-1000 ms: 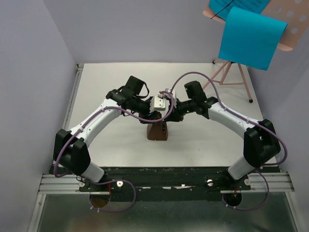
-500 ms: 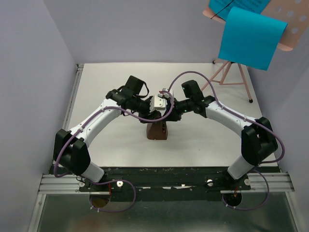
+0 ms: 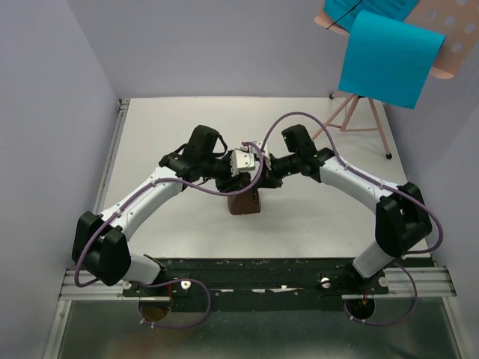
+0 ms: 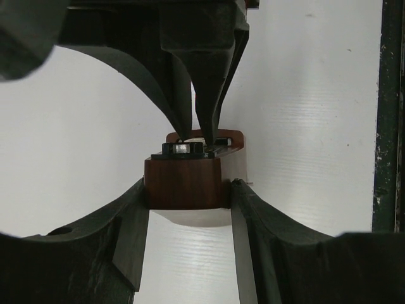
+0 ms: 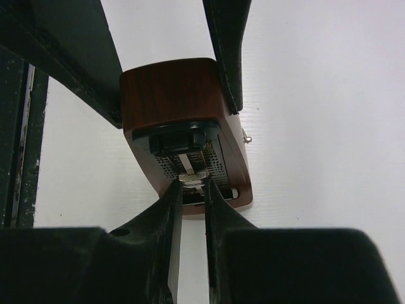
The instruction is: Pack up the instrument practice props
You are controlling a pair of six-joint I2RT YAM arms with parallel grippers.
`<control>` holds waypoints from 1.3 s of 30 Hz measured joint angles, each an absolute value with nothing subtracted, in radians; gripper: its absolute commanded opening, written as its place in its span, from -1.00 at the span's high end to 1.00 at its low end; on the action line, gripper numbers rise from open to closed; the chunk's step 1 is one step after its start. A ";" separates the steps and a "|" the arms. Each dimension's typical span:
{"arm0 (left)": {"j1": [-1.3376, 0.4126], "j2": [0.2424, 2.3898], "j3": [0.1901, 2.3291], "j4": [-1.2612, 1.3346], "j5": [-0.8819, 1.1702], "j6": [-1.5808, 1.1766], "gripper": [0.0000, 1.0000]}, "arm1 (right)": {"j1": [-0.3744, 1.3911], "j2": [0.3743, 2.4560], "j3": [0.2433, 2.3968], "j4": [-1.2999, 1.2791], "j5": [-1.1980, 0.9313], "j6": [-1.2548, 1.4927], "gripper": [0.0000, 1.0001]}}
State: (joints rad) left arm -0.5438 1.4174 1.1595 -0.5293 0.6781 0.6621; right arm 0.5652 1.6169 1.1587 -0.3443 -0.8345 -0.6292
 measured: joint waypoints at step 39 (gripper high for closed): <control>-0.508 1.171 1.056 -0.368 0.476 0.628 -0.98 | 0.246 1.710 1.259 -0.543 -0.217 -0.439 -0.86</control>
